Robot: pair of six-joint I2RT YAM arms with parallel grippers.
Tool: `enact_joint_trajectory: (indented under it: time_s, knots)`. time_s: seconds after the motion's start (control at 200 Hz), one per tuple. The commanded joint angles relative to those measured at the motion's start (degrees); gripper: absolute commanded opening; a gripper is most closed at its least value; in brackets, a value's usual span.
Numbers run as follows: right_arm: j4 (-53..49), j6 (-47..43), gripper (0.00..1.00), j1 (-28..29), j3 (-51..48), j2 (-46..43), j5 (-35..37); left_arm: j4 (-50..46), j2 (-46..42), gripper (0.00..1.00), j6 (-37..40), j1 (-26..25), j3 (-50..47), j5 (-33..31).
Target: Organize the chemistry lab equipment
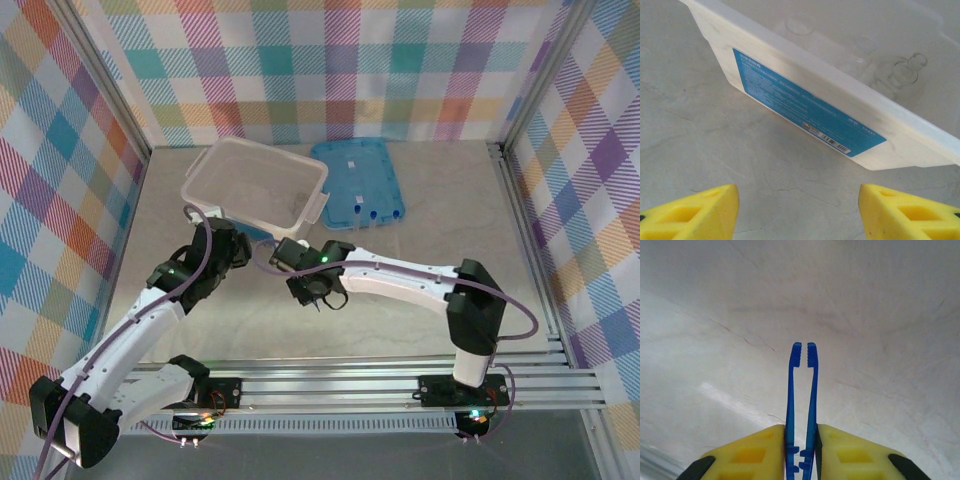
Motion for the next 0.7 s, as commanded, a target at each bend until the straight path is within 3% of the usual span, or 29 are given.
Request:
enact_joint_trajectory:
  time_s: [0.0,0.38,0.695]
  knots:
    - [-3.75,-3.98,0.24,-0.28,4.77,-2.67,2.07,-2.28,-1.84,0.64,0.44,-0.38,2.40,-3.03]
    - [-0.56,-18.01,0.26,-5.65,24.75,1.38,3.77,-3.93,-4.07,0.64,-0.35,-0.26,0.84,-4.32]
    - [3.07,-25.35,0.26,-12.11,42.02,16.22,-0.54,-5.05,-7.21,0.64,-2.91,-0.17,-3.87,-2.90]
